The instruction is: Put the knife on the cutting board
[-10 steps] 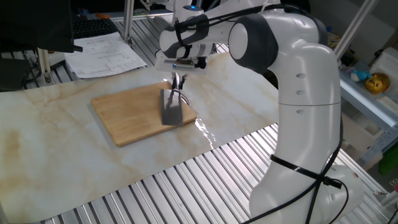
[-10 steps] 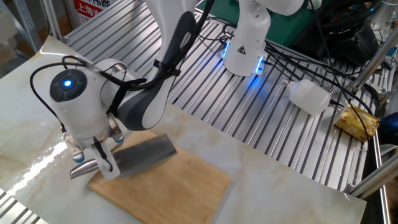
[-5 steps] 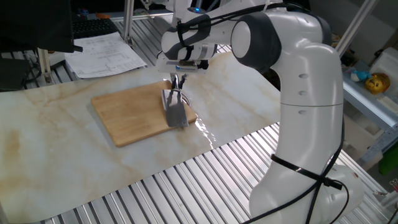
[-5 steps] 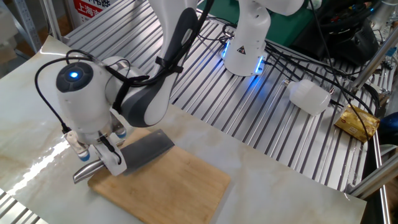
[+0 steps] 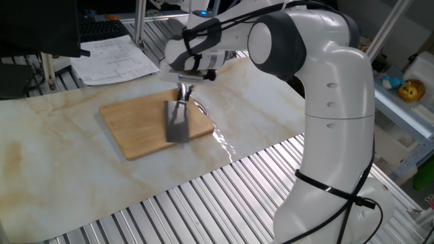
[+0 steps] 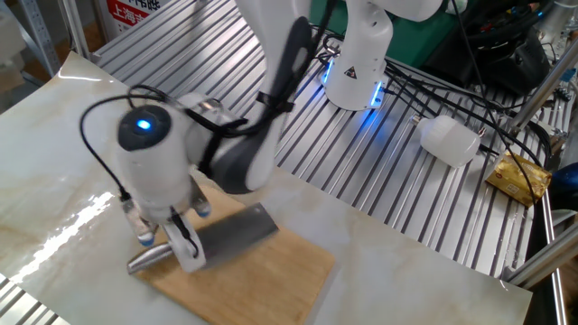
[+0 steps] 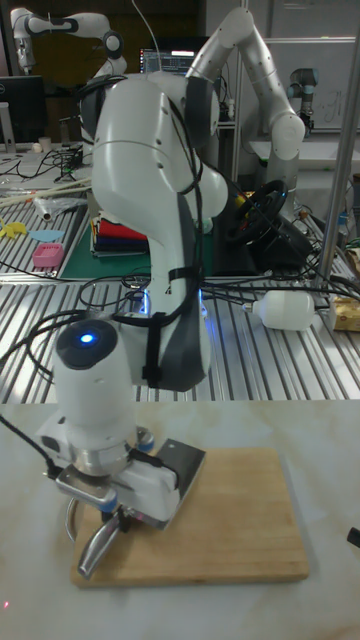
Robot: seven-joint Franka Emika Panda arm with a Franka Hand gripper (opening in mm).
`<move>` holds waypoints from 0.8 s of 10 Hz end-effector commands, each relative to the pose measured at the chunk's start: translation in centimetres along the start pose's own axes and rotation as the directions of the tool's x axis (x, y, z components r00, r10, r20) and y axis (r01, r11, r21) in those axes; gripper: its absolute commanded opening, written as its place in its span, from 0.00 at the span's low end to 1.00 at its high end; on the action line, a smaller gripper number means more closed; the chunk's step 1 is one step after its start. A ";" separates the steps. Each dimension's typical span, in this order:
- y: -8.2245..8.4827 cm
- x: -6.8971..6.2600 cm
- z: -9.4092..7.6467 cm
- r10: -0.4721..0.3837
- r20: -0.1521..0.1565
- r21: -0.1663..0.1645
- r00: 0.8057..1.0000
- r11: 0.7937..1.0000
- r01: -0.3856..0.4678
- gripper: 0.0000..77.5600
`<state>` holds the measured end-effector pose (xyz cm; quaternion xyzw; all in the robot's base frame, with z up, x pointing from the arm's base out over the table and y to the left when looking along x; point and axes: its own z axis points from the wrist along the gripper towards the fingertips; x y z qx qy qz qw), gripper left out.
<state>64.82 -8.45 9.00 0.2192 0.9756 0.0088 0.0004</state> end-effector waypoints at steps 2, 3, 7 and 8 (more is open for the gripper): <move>2.9 1.0 0.2 0.104 0.005 0.007 0.995 0.995 -0.104 0.01; 3.0 0.9 0.3 0.121 0.000 0.012 0.993 0.993 -0.121 0.01; 3.1 0.9 0.3 0.169 -0.023 0.037 0.985 0.985 -0.168 0.01; 3.2 1.1 0.2 0.191 -0.025 0.043 0.981 0.981 -0.189 0.01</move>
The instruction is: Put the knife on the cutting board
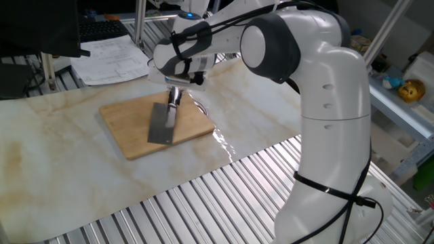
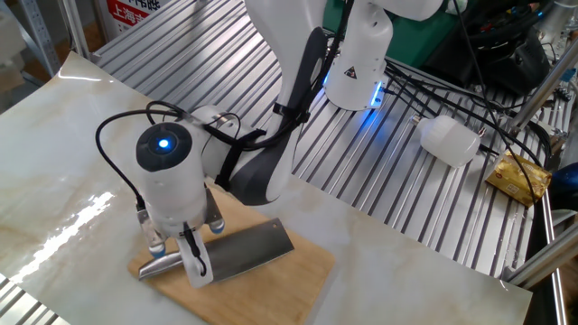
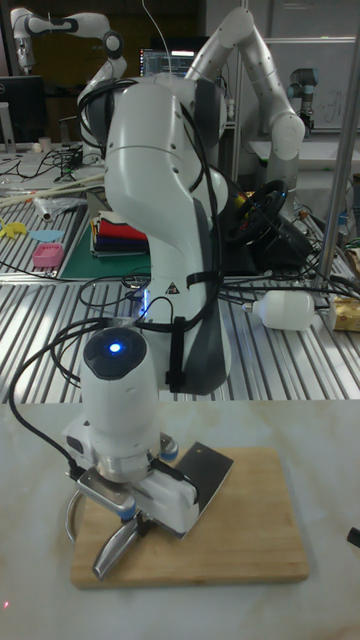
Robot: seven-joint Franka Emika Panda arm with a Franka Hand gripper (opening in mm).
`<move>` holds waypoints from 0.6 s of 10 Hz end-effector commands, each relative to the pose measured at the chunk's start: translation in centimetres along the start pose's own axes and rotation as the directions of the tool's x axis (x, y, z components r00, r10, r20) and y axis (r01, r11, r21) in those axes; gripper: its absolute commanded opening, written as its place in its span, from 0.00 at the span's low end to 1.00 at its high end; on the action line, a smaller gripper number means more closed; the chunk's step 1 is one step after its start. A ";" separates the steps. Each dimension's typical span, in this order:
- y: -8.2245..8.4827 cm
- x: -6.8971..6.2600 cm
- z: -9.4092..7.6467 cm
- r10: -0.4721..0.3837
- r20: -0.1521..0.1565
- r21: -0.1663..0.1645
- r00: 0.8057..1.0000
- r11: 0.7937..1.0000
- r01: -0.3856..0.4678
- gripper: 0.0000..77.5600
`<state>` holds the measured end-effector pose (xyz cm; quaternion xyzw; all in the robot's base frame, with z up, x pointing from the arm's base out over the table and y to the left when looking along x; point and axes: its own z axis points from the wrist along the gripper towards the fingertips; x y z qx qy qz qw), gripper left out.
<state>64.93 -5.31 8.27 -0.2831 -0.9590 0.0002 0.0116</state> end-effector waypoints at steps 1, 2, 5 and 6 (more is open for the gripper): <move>0.3 0.0 -0.6 0.070 -0.006 0.024 0.998 0.997 -0.070 0.01; 0.3 0.0 -0.6 0.069 -0.002 0.023 0.998 0.997 -0.069 0.01; 0.3 0.0 -0.6 0.074 -0.002 0.024 0.997 0.997 -0.073 0.01; 0.3 0.0 -0.6 0.074 -0.002 0.024 0.997 0.997 -0.074 0.01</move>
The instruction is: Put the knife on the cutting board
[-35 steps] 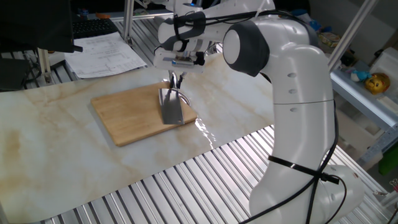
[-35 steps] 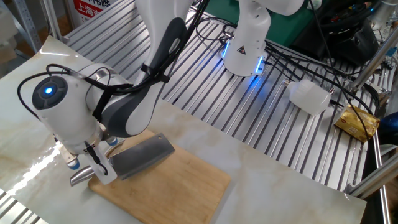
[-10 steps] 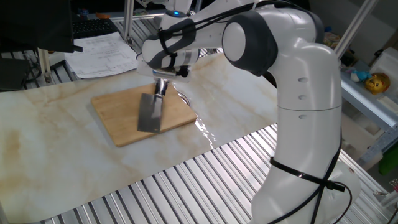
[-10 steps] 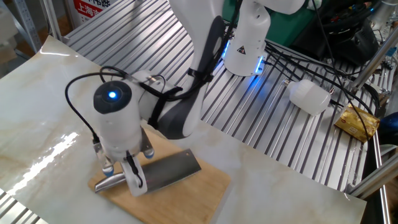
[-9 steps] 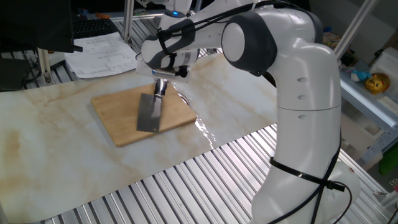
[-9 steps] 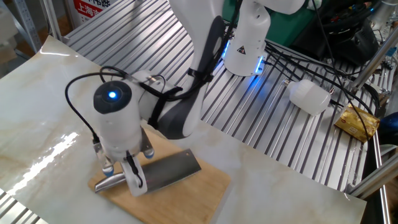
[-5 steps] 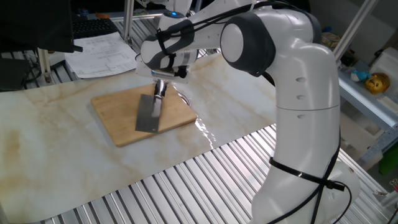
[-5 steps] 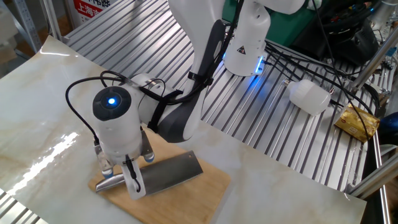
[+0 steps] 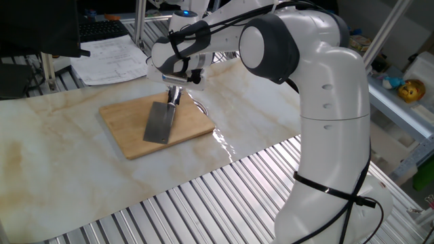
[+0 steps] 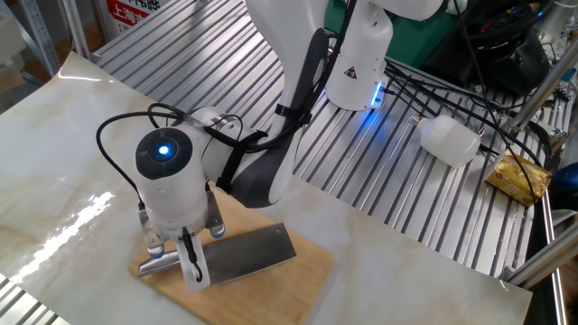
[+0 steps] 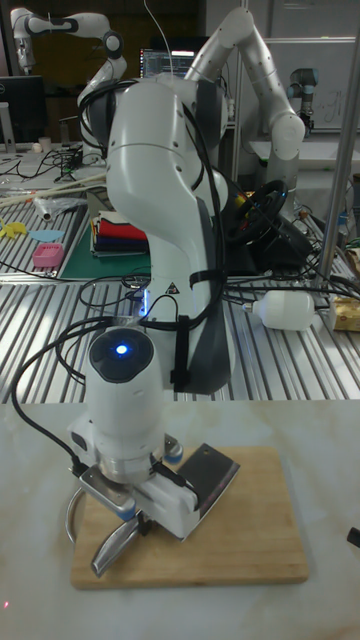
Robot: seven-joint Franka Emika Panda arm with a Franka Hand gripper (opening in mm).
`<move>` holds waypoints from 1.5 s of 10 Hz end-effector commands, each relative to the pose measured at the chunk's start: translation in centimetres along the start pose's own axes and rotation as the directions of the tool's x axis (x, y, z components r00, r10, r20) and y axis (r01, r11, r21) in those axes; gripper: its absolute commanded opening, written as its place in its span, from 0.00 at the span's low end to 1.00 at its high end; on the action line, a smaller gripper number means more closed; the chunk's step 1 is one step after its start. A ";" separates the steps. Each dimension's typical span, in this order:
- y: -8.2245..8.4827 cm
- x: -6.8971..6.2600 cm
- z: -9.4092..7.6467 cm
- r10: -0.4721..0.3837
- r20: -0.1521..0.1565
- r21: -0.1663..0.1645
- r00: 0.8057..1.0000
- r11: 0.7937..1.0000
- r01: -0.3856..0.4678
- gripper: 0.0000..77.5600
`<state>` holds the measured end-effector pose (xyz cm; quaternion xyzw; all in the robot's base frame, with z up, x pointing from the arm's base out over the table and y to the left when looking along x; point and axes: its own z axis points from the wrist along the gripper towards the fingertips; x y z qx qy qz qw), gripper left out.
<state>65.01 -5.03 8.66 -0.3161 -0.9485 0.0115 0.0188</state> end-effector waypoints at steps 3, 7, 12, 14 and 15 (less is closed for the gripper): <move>0.1 -0.1 -0.2 0.014 0.029 0.004 0.999 1.000 -0.014 0.01; 0.1 0.2 -0.3 0.035 0.034 -0.001 0.999 0.999 -0.035 0.01; 0.1 0.4 -0.5 0.042 0.033 -0.001 0.999 0.999 -0.042 1.00; 0.1 0.4 -0.5 0.042 0.033 -0.001 0.999 0.999 -0.042 1.00; 0.1 0.4 -0.5 0.042 0.033 -0.001 0.999 0.999 -0.042 1.00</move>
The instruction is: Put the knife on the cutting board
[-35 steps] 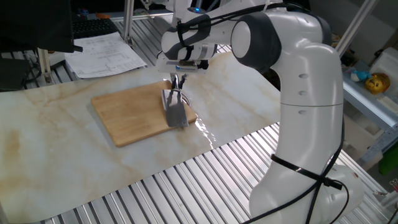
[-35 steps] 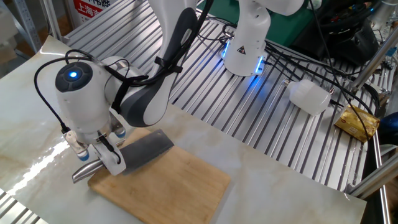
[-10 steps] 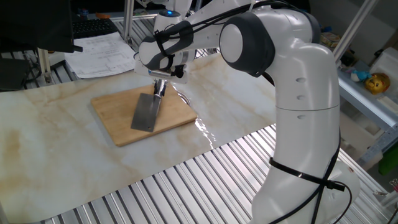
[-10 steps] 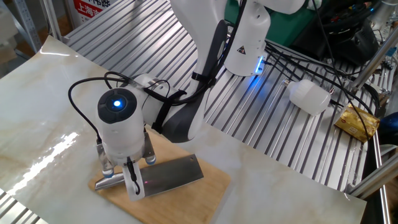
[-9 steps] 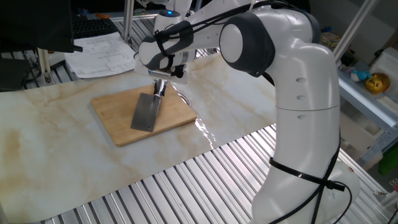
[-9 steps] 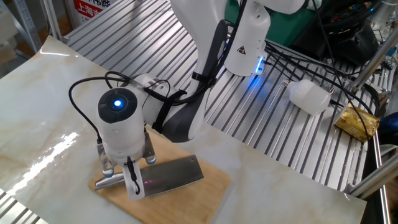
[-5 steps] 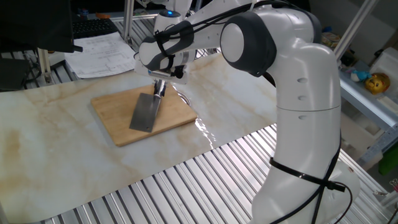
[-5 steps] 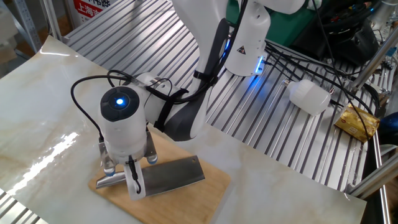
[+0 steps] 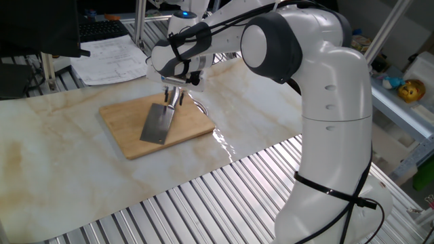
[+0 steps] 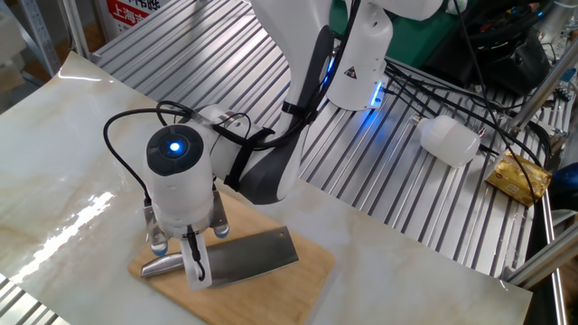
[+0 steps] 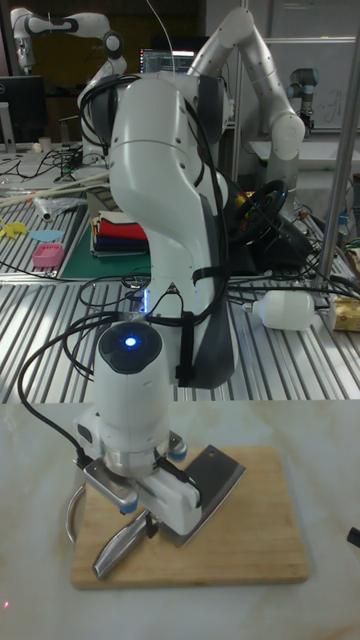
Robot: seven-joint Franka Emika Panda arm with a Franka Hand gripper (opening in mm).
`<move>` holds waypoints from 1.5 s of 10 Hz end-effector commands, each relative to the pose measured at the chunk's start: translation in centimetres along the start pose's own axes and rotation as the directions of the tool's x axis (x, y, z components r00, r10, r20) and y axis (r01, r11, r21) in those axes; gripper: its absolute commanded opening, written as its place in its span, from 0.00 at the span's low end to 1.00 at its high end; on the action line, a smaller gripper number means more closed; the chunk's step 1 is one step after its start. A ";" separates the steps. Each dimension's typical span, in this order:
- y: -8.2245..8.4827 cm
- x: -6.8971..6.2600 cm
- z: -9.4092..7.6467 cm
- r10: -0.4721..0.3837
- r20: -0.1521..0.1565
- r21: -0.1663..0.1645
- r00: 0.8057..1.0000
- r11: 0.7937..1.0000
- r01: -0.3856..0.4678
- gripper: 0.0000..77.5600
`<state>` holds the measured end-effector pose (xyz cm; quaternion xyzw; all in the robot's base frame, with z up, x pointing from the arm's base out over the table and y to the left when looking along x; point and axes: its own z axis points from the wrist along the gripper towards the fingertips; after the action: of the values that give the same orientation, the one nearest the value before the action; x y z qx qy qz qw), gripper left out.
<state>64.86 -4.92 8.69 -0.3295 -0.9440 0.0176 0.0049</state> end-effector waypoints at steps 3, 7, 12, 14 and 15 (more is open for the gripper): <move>0.1 0.2 -0.4 0.013 0.003 -0.003 1.000 1.000 -0.013 1.00; 0.1 0.2 -0.4 0.013 0.003 -0.003 1.000 1.000 -0.013 1.00; -1.1 1.1 -5.8 -0.188 -0.024 -0.062 0.982 0.981 0.186 1.00; -2.0 1.9 -7.7 -0.248 -0.020 -0.059 0.969 0.967 0.246 1.00; -2.5 2.3 -8.5 -0.261 -0.021 -0.057 0.965 0.964 0.260 1.00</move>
<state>62.88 -4.93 15.68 -0.2267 -0.9738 -0.0100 0.0110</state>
